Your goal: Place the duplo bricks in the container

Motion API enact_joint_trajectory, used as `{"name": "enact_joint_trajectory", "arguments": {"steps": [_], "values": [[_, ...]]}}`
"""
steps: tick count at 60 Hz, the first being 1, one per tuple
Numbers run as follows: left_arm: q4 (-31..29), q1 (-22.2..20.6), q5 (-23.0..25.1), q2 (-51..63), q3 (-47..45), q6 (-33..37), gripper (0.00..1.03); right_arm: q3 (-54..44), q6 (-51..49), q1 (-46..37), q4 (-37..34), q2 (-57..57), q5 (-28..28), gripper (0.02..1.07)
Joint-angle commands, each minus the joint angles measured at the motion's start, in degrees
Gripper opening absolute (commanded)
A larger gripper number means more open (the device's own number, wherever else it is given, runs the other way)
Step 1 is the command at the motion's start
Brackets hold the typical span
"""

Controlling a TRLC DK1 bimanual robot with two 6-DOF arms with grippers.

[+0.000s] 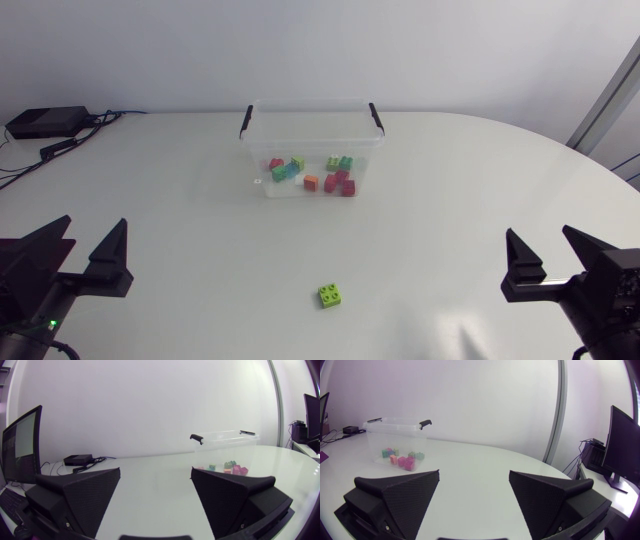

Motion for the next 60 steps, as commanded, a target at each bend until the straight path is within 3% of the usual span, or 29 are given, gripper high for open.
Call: {"name": "enact_joint_trajectory", "arguments": {"steps": [1,21,32,42,49,60], "values": [[0.43,-0.26,-0.36,-0.76,-1.02,0.46,0.99,-0.39,-0.15,0.35,-1.33,-0.38,-0.46,1.03],[0.43,-0.17,-0.36,-0.67,-1.02,0.55,0.99,0.84,-0.24,0.27,-1.33,-0.38,-0.73,1.03],[0.43,-0.08,-0.36,-0.67,-1.02,0.55,0.99,4.01,-2.26,1.58,-1.42,2.34,-4.16,1.03],[0.43,-0.08,-0.36,-0.67,-1.02,0.64,0.99,12.36,-2.96,2.90,-3.00,14.73,-3.98,1.03],[0.43,-0.08,-0.36,-0.76,-1.02,0.72,0.99,21.32,-4.37,8.00,-7.83,25.37,-3.28,1.03],[0.43,0.00,-0.36,-0.67,-1.02,0.90,0.99,33.54,-10.43,23.29,-18.21,38.99,-1.43,1.03]]}}
